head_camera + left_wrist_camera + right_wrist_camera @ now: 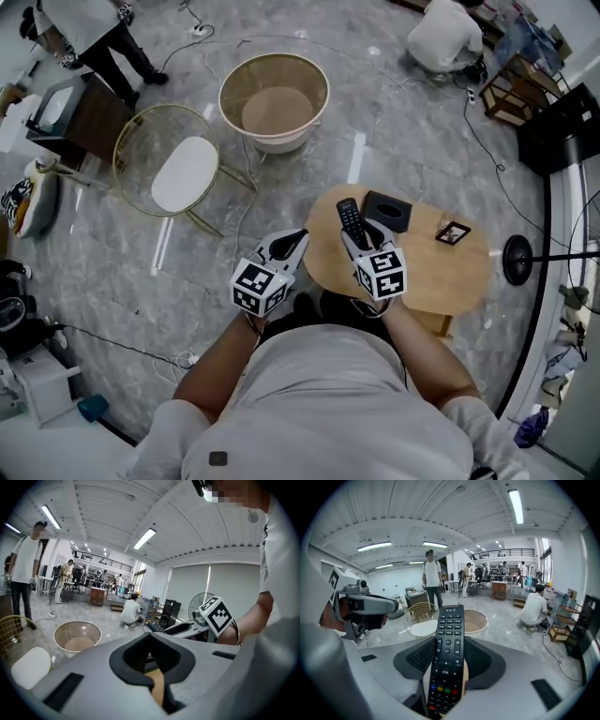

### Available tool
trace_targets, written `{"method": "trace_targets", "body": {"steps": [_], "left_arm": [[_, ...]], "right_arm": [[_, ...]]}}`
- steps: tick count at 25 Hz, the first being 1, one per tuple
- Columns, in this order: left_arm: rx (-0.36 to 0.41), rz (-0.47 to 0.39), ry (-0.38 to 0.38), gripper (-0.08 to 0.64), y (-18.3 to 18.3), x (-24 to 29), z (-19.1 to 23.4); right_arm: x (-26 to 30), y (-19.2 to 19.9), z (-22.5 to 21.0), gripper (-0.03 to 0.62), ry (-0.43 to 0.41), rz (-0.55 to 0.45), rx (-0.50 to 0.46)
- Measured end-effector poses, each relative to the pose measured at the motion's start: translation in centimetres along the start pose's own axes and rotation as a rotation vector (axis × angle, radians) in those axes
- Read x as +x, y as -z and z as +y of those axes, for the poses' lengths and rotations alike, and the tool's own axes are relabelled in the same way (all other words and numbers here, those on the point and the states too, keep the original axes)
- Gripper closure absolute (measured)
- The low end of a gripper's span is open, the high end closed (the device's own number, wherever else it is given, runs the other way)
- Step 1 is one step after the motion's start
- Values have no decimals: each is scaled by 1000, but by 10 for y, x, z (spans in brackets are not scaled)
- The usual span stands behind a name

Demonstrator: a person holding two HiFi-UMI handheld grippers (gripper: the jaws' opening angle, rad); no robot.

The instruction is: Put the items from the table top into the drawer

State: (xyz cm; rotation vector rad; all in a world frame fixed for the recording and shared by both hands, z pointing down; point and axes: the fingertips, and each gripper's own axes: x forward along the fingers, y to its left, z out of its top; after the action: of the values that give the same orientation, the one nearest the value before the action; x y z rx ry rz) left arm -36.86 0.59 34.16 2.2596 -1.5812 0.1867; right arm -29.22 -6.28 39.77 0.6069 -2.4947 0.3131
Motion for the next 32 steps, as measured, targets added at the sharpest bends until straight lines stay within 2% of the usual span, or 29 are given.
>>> {"method": "trace_targets", "body": {"steps": [7, 15, 24, 32], "left_arm": [[29, -49, 2, 551, -17, -60, -19], [57, -71, 59, 551, -33, -66, -36], [123, -54, 182, 551, -44, -26, -88], [193, -37, 343, 551, -45, 39, -199]], "right_arm": [[-52, -34, 45, 382, 18, -101, -19], [-80, -42, 51, 382, 79, -132, 2], [-136, -20, 10, 382, 200, -158, 73], [-233, 35, -52, 382, 337, -191, 147]]}}
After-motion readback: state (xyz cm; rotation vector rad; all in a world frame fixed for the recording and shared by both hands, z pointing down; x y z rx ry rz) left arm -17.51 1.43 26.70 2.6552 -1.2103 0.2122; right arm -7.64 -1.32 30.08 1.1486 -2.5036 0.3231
